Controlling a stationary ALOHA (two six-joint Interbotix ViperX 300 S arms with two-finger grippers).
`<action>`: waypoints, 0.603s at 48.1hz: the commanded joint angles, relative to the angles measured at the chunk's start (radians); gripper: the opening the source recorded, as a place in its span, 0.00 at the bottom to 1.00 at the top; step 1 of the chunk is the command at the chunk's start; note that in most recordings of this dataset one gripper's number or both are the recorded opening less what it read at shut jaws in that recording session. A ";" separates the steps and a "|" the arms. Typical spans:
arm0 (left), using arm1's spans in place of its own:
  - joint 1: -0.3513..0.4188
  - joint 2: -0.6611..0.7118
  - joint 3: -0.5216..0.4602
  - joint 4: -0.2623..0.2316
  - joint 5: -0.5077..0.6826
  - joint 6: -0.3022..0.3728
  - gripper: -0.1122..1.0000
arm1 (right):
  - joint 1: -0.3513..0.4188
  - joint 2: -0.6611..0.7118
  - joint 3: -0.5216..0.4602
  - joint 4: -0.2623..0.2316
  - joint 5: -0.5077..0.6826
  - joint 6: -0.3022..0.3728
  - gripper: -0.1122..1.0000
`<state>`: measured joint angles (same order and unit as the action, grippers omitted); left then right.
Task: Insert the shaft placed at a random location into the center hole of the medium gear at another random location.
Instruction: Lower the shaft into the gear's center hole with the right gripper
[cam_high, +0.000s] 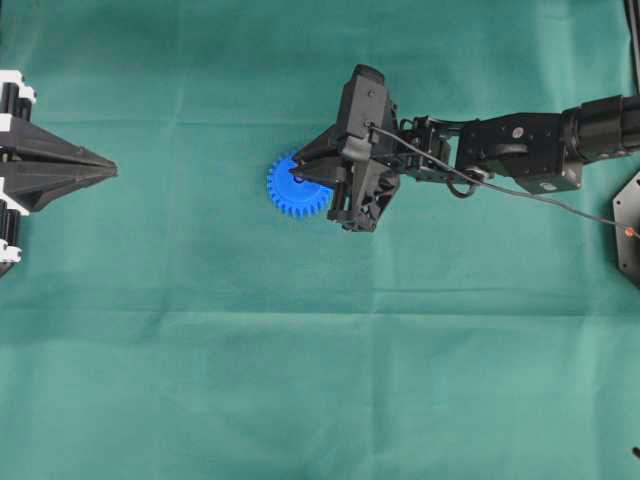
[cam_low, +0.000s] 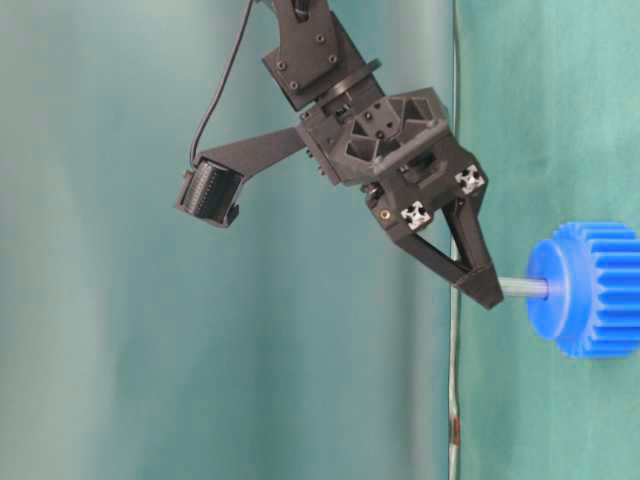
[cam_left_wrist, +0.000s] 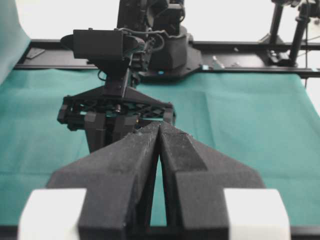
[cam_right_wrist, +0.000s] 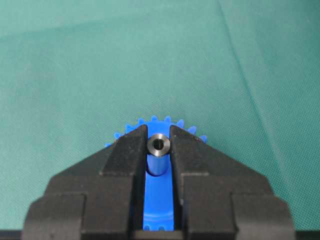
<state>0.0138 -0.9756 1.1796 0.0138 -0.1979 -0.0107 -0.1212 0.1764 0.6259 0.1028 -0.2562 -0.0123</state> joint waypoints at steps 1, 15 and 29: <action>0.000 0.005 -0.028 0.003 -0.006 -0.002 0.10 | 0.000 -0.014 -0.023 0.002 -0.021 0.005 0.22; 0.002 0.005 -0.028 0.003 -0.005 -0.002 0.10 | 0.011 0.021 -0.035 0.002 -0.026 0.005 0.22; 0.002 0.005 -0.026 0.003 -0.006 -0.002 0.10 | 0.011 0.043 -0.035 0.002 -0.031 0.005 0.22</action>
<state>0.0138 -0.9756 1.1796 0.0138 -0.1979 -0.0107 -0.1150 0.2316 0.6136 0.1028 -0.2654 -0.0123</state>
